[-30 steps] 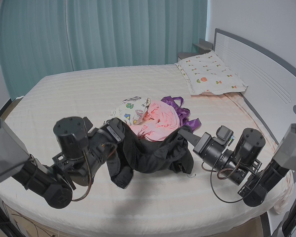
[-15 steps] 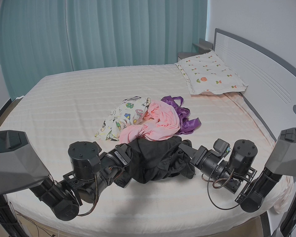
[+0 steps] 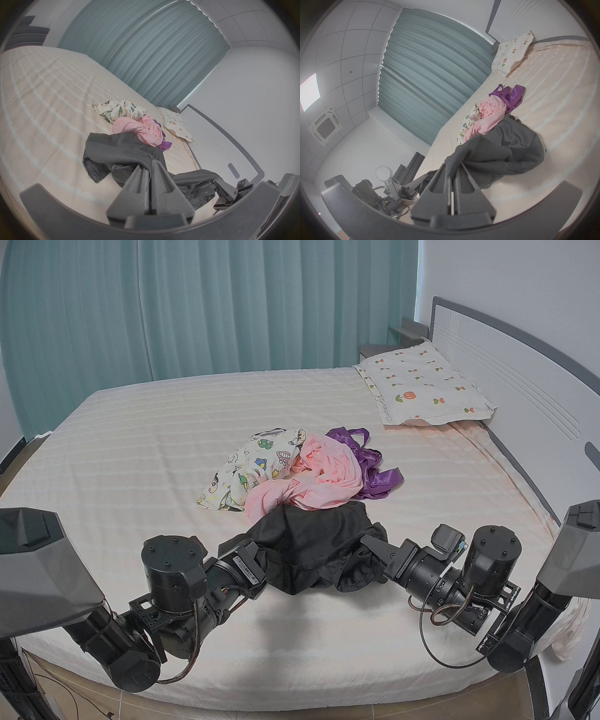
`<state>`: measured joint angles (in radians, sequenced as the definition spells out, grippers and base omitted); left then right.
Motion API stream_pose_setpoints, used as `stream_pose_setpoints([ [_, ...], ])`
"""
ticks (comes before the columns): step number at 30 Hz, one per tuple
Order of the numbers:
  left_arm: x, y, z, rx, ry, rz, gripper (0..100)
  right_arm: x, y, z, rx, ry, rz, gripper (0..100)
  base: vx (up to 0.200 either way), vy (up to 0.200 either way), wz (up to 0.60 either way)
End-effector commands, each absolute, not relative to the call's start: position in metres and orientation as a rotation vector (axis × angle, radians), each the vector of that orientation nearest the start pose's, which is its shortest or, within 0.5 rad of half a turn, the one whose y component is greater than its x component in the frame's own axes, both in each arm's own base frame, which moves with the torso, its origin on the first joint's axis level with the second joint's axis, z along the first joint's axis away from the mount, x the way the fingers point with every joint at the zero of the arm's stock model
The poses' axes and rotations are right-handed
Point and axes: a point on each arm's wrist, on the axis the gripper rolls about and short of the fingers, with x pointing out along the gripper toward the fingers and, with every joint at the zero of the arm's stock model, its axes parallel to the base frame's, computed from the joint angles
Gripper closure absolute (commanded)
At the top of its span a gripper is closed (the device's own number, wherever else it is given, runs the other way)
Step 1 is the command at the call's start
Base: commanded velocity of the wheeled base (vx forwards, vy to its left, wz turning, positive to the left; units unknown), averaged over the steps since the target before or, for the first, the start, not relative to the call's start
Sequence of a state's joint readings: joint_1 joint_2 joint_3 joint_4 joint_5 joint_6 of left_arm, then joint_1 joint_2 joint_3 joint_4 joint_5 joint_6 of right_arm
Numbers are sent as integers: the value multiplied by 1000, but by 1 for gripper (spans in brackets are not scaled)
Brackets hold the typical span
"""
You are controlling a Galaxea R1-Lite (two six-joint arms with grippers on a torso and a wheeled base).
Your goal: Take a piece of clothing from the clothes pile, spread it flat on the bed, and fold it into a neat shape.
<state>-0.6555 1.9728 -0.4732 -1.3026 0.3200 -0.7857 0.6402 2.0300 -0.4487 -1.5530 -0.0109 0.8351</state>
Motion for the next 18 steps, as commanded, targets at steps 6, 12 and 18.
stream_pose_setpoints([
  [6,239,-177,81,-669,328,-239,100,248,185,90,800,285,585,100,0,0,0],
  [12,237,-174,84,-672,321,-241,100,247,185,92,793,277,590,100,0,200,0],
  [18,235,-171,82,-667,333,-232,100,243,187,88,780,300,594,100,0,200,0],
])
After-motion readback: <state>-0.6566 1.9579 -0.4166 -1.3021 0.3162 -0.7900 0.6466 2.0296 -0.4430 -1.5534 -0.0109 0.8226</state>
